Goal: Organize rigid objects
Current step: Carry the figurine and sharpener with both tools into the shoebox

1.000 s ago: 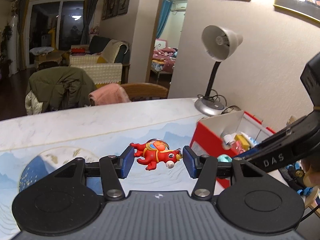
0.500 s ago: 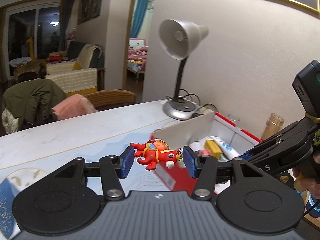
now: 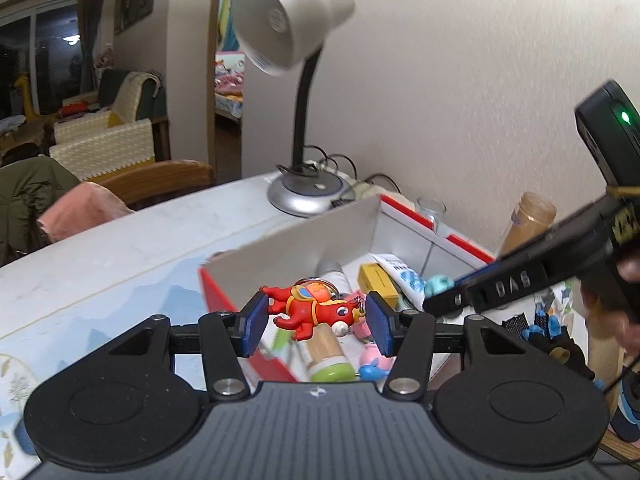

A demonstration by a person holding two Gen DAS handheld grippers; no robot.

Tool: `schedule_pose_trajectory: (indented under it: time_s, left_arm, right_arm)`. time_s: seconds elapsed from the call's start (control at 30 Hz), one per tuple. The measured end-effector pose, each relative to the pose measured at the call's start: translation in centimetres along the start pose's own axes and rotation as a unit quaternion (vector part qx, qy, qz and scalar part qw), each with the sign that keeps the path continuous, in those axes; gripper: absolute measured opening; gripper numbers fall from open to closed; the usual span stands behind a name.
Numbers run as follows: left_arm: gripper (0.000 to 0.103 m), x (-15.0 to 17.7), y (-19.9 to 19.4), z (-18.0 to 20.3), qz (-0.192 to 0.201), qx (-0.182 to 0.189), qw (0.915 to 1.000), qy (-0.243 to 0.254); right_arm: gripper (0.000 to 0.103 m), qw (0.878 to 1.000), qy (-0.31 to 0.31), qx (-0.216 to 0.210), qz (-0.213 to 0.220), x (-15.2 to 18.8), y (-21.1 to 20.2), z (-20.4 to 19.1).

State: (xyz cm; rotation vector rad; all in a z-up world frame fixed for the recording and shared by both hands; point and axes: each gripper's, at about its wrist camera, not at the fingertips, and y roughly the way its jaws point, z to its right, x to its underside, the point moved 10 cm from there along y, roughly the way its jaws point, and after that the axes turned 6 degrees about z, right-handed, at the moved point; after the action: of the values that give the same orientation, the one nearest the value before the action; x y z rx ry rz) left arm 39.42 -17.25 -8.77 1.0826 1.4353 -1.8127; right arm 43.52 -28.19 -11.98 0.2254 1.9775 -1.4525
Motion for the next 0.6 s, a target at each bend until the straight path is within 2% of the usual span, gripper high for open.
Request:
schedule_pose_trajectory:
  time_s: [0.23,0.47,0.6]
  left_arm:
    - [0.052,0.4,4.7,1.2,-0.032,-0.004,0.9992,0.023]
    - [0.052,1.1,9.9,0.5,-0.078,-0.024,0.9964,0.023]
    - [0.052,0.5,12.1,-0.2,-0.086,-0.033,0.9957,0.013]
  right_arm:
    - [0.030,1.000,0.014,0.017,-0.009,-0.2,1.9,4.6]
    - [0.030,0.999,0.000,0.017,-0.028,0.6,4.9,5.8]
    - [0.030,0.999,-0.005,0.015,-0.038,0.9,6.8,6.1]
